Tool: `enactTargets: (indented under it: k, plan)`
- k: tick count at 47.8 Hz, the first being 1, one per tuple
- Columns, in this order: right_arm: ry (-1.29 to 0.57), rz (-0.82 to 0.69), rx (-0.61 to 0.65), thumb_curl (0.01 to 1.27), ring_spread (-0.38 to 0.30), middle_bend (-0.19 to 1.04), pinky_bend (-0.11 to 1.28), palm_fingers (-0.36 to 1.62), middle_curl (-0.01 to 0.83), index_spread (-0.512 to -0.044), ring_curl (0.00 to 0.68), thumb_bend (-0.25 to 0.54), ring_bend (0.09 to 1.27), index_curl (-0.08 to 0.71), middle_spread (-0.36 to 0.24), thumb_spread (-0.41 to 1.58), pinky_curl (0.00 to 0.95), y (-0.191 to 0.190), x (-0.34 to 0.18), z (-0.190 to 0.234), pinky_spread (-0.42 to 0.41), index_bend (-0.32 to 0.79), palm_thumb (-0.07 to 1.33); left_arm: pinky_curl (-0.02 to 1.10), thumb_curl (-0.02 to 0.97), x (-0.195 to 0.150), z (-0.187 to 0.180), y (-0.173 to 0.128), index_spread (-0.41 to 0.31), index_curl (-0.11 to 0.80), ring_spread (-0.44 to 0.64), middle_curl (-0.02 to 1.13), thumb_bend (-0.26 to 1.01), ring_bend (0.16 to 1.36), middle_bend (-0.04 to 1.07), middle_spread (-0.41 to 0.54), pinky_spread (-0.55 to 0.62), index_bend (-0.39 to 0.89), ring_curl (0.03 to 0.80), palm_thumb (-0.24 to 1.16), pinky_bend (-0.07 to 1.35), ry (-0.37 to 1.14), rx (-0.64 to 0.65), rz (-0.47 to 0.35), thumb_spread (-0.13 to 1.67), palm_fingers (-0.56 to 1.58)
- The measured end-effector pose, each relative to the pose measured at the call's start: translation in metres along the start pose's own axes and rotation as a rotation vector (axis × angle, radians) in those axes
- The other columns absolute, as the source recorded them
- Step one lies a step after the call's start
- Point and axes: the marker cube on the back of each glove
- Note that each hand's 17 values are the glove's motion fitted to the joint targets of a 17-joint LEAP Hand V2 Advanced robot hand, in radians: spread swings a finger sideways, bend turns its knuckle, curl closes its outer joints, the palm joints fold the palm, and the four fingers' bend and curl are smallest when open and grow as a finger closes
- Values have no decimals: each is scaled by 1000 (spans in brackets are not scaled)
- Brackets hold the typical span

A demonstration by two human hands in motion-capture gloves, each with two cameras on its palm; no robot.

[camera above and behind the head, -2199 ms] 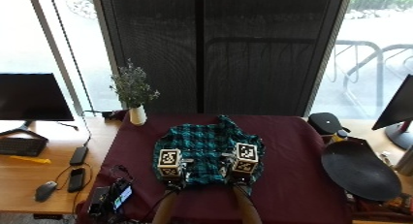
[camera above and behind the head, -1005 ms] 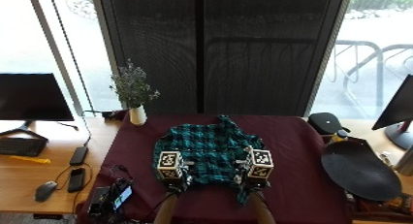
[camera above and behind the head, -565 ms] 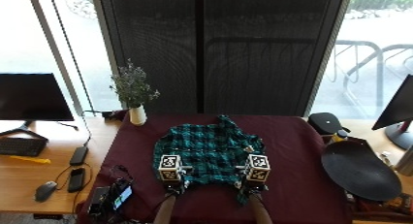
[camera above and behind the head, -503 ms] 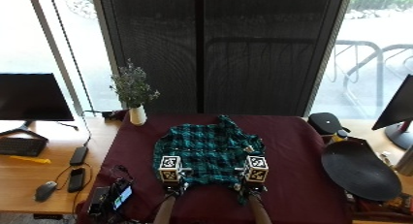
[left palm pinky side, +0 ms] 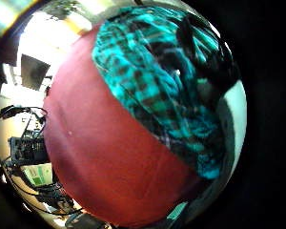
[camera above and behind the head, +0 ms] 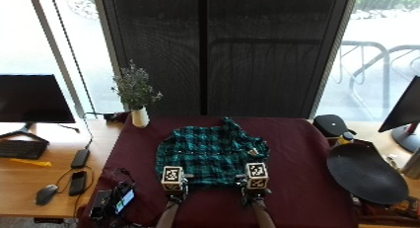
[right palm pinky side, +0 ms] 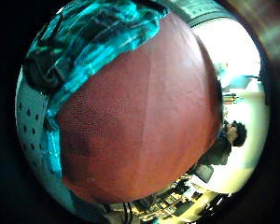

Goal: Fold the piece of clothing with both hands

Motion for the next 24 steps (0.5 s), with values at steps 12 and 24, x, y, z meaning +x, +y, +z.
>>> enactTargets:
  k: [12,24]
  plan:
    - [57,-110,-80,472,-265,231,580,1137,383,-300,378,96,551,294,-182,1095,358,8,4,-1,-222,64,1045,395,351,2,-55,24,-268,422,-265,459,13,446,272,-265,-142,229,356,719,324,-102,-93,61,1257,1172]
    - [-69,-273,-347,484,-305,247,601,1240,415,-295,405,23,622,279,-211,995,374,30,9,-91,-322,111,1065,333,343,10,-147,52,-304,463,-347,515,-5,564,424,-332,-114,236,409,752,120,-172,-560,262,1273,1186]
